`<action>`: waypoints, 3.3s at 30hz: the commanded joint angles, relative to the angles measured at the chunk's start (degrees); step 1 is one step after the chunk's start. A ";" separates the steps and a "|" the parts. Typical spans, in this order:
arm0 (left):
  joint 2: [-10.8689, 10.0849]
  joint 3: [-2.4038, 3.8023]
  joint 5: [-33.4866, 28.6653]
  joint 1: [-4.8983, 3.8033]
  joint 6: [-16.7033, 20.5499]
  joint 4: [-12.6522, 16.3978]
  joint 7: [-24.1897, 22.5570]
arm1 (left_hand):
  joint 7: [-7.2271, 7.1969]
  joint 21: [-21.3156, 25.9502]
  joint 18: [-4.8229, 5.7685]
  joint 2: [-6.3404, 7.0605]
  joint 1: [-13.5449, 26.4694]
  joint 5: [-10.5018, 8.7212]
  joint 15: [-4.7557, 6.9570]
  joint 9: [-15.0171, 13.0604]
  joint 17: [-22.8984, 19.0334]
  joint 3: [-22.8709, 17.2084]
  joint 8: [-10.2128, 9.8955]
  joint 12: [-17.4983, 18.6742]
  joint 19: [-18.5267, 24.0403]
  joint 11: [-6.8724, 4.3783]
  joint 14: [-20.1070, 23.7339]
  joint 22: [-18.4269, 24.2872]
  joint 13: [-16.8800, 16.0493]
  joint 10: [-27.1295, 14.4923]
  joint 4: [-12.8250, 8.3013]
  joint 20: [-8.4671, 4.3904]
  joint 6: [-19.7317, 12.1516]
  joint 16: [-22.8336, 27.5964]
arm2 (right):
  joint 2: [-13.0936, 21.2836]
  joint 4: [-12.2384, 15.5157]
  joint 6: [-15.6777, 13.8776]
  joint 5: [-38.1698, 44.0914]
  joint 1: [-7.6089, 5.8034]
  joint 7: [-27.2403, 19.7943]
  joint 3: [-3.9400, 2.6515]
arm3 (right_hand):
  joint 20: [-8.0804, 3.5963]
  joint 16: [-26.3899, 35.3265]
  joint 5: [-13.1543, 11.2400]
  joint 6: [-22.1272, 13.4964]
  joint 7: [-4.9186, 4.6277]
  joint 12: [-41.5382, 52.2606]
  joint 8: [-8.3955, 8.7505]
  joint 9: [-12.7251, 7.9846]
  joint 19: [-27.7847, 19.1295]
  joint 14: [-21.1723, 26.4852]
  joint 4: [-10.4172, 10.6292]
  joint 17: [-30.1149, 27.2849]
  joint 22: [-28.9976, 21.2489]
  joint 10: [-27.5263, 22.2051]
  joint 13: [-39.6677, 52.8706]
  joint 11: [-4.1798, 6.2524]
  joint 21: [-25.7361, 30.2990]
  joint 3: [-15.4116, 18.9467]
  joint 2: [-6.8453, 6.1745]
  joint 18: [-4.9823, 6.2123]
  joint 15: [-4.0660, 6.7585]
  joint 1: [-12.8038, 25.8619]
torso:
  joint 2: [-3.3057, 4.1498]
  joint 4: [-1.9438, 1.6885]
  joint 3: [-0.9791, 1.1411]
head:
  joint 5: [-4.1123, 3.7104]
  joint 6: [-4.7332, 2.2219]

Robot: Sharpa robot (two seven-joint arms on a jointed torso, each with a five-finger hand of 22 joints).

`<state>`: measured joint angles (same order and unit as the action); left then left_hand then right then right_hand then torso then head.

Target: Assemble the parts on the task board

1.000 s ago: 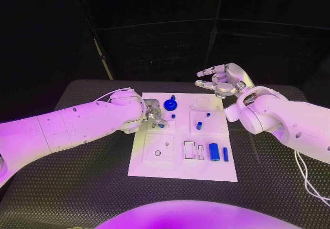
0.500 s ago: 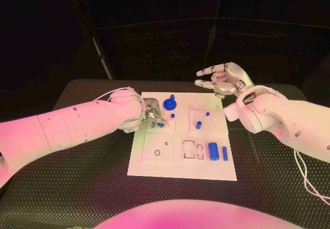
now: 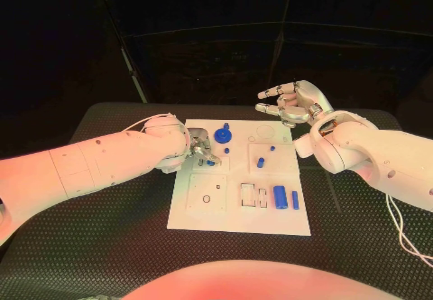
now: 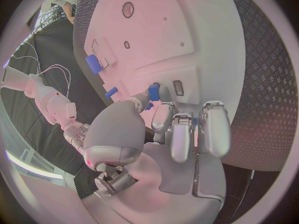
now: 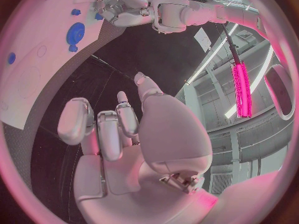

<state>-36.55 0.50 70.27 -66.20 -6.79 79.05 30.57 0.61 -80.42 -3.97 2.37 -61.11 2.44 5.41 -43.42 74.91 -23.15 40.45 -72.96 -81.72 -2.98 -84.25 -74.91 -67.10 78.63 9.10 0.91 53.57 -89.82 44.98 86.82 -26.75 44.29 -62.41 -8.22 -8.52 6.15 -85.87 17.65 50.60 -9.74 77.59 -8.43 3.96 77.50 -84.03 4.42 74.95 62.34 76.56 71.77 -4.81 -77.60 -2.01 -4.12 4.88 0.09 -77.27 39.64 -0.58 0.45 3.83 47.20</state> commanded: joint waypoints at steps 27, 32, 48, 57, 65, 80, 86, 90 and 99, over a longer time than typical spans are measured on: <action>0.46 -0.13 -0.26 0.17 -0.42 -0.63 0.09 | -0.06 -0.59 0.85 -0.63 4.71 0.25 0.57 -1.10 15.09 5.76 0.47 -0.71 -0.68 -0.15 -5.75 -2.74 -0.36 0.83 2.95 -0.44 0.69 -0.18 | -0.07 0.06 0.36 0.09 -0.11 -0.31 -0.05 | 0.05 0.07 -0.24 -0.02 0.08 -0.08 -0.44 0.08 -0.29 -3.78 -0.23 5.17 0.10 -0.26 0.03 0.15 0.20 0.10 0.79 0.38 -0.26 0.17 | 0.02 0.04 0.02 | 0.03 0.07; 0.61 -0.13 -0.26 0.17 -0.47 -0.70 0.08 | -0.14 -0.72 0.90 -1.00 5.78 0.25 0.62 -1.34 15.09 7.26 0.42 -0.75 -0.85 -0.22 -5.75 -3.02 -0.39 0.91 3.97 -0.50 0.78 -0.18 | -0.11 0.02 0.38 0.09 -0.11 -0.33 -0.04 | 0.04 0.08 -0.28 -0.03 0.08 -0.10 -0.48 0.07 -0.31 -3.78 -0.16 5.15 0.01 -0.29 -0.02 0.15 0.24 0.19 0.79 0.39 -0.25 0.33 | 0.05 0.01 0.02 | -0.02 0.10; 0.75 -0.12 -0.26 0.17 -0.77 -1.00 0.07 | -0.28 -0.86 0.96 -1.01 6.56 0.25 0.70 -1.73 15.09 9.27 0.51 -0.88 -1.03 -0.33 -5.75 -3.33 -0.53 1.08 4.87 -0.57 1.05 -0.18 | -0.12 -0.05 0.52 0.09 -0.10 -0.35 -0.04 | 0.03 0.11 -0.35 -0.04 0.09 -0.11 -0.52 0.06 -0.31 -3.77 -0.07 5.09 -0.03 -0.31 -0.07 0.15 0.26 0.34 0.76 0.40 -0.25 0.53 | 0.00 -0.01 -0.01 | -0.06 0.25; 0.66 -0.12 -0.25 0.17 -0.91 -1.08 0.12 | -0.39 -0.96 1.01 -0.57 7.17 0.25 0.77 -2.08 15.09 11.31 0.66 -0.93 -1.17 -0.42 -5.75 -3.57 -0.58 1.15 5.60 -0.64 1.29 -0.18 | -0.16 -0.12 0.59 0.09 -0.10 -0.34 -0.04 | 0.03 0.10 -0.41 -0.06 0.09 -0.09 -0.56 0.06 -0.33 -3.78 0.03 5.13 -0.09 -0.30 -0.08 0.16 0.30 0.49 0.74 0.41 -0.25 0.75 | 0.00 0.00 -0.01 | -0.03 0.25; 0.07 -0.09 -0.24 0.17 -0.86 -0.53 0.20 | -0.51 -1.07 1.06 0.07 8.19 0.25 0.89 -2.59 15.09 14.88 0.79 -1.02 -1.34 -0.54 -5.75 -3.88 -0.67 1.25 7.03 -0.76 1.37 -0.18 | -0.10 -0.13 0.64 0.09 -0.10 -0.33 -0.04 | 0.02 0.12 -0.52 -0.09 0.10 -0.07 -0.62 0.04 -0.31 -3.78 0.14 5.11 -0.09 -0.29 -0.10 0.16 0.30 0.70 0.69 0.40 -0.24 1.01 | 0.00 0.01 -0.01 | -0.04 0.22; -0.91 1.07 0.08 0.15 -0.62 0.99 0.23 | -0.55 -0.98 1.05 -0.25 8.82 0.25 0.92 -2.93 15.09 17.62 0.81 -1.09 -1.33 -0.57 -5.75 -3.89 -0.73 1.30 7.45 -0.81 1.37 -0.18 | -0.15 -0.43 0.84 0.09 -0.10 -0.16 -0.04 | 0.02 0.15 -0.59 -0.10 0.11 -0.02 -0.65 0.04 -0.31 -3.77 0.18 5.04 -0.10 -0.24 -0.05 0.17 0.31 0.79 0.69 0.41 -0.24 1.10 | 0.00 0.02 -0.02 | 0.03 -0.04; -1.57 2.61 0.08 0.13 -1.11 1.80 0.17 | -0.52 -0.63 0.95 -0.44 8.27 0.25 0.91 -3.03 15.09 18.21 0.76 -0.85 -1.07 -0.55 -5.75 -3.49 -0.42 1.11 7.23 -0.80 1.23 -0.18 | -0.12 -0.51 0.82 0.09 -0.09 -0.16 -0.04 | 0.02 0.16 -0.60 -0.10 0.11 -0.02 -0.65 0.04 -0.31 -3.77 0.18 5.03 -0.11 -0.25 -0.06 0.17 0.32 0.80 0.70 0.41 -0.24 1.11 | -0.03 -0.01 0.01 | 0.01 -0.16; -1.68 2.97 0.08 0.09 -1.84 1.79 0.16 | -0.50 -0.52 0.93 -0.63 7.18 0.25 0.87 -3.17 15.09 18.98 0.71 -0.81 -1.00 -0.52 -5.75 -3.43 -0.38 1.05 6.98 -0.78 1.12 -0.18 | -0.16 -0.55 0.88 0.09 -0.09 -0.11 -0.04 | 0.02 0.16 -0.60 -0.10 0.11 -0.02 -0.65 0.04 -0.31 -3.77 0.18 5.03 -0.11 -0.25 -0.06 0.17 0.32 0.80 0.70 0.41 -0.24 1.11 | -0.02 -0.03 0.02 | 0.08 -0.21; -1.46 3.16 0.07 0.06 -3.63 1.23 0.20 | -0.45 -0.33 0.89 -1.09 5.50 0.25 0.82 -3.38 15.09 20.18 0.63 -0.71 -0.90 -0.47 -5.75 -3.33 -0.24 0.94 6.79 -0.74 1.00 -0.18 | -0.20 -0.67 1.08 0.09 -0.09 0.05 -0.04 | 0.01 0.15 -0.63 -0.10 0.12 -0.02 -0.67 0.04 -0.32 -3.77 0.20 5.04 -0.14 -0.24 -0.07 0.18 0.34 0.81 0.73 0.41 -0.23 1.13 | -0.01 0.02 0.02 | 0.19 -0.18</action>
<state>-38.09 3.59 70.23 -66.03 -8.69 80.38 30.58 0.11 -80.87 -3.96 1.30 -55.24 2.44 6.04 -46.75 74.91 -3.33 41.07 -73.90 -82.85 -3.59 -84.06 -74.91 -67.42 79.64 15.79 0.21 54.68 -89.82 44.81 86.09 -26.15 44.31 -62.40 -8.04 -8.51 6.15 -85.87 17.19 50.60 -9.74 77.59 -8.82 3.96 77.50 -84.03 4.57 74.90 62.25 76.56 71.72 -4.81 -77.60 -1.54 -3.36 4.88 0.09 -76.51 39.62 -0.58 0.44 3.99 46.97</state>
